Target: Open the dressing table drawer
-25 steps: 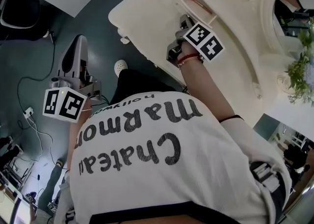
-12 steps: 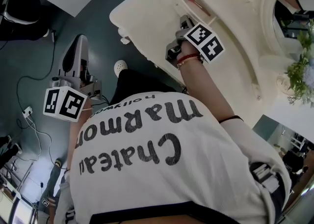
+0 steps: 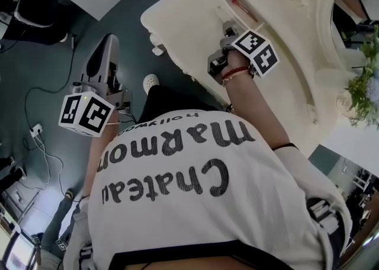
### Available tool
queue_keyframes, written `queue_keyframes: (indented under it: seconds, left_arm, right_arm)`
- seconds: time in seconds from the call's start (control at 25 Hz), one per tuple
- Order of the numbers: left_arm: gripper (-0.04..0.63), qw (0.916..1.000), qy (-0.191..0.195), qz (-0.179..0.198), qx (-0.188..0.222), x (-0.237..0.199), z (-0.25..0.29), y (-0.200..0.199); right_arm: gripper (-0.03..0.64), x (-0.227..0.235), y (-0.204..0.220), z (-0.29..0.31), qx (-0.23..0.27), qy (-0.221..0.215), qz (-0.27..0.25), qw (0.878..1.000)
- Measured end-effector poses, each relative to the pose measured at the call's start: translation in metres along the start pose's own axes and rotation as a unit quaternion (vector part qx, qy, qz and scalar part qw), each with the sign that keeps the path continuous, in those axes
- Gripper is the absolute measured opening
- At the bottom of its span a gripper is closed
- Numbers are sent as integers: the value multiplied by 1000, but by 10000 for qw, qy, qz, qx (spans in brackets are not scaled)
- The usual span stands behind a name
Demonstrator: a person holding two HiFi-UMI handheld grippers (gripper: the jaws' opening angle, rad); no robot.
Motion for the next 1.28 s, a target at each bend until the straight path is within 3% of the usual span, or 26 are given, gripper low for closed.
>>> queue_keyframes:
  seconds: [0.16, 0.28, 0.36, 0.48, 0.6, 0.72, 1.28]
  left_arm:
    - [23, 10000, -37, -62, 60, 13, 1, 1]
    - [23, 10000, -23, -8, 86, 30, 3, 2]
    - [23, 9999, -13, 108, 86, 44, 5, 3]
    - [23, 9996, 59, 238, 160, 67, 7, 8]
    - [23, 9991, 95, 308, 272, 88, 4, 16]
    - [23, 9990, 74, 317, 320, 103, -4, 26]
    - [23, 9979, -200, 381, 476, 141, -43, 54]
  right_arm:
    - [143, -16, -1, -27, 198, -181, -745, 9969]
    - [140, -35, -5, -49, 361, -605, -1441, 9870]
    - [101, -49, -9, -67, 595, -874, -2104, 9719]
    - [81, -64, -12, -93, 972, -1111, -3130, 9382]
    - [81, -72, -9, -116, 1147, -1259, -3744, 9115]
    - [81, -70, -4, -133, 1201, -1348, -3967, 9000]
    - [80, -44, 18, -168, 1114, -1463, -4268, 8854]
Point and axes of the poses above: the fingertips, and each gripper's own axes: z forward along the fingers, x to its right, y out of its underside, the point moved 7 cm from there along -z, backward along the fingers, and after that the axes turned 12 degrees about -x, right-handed, at the moved point
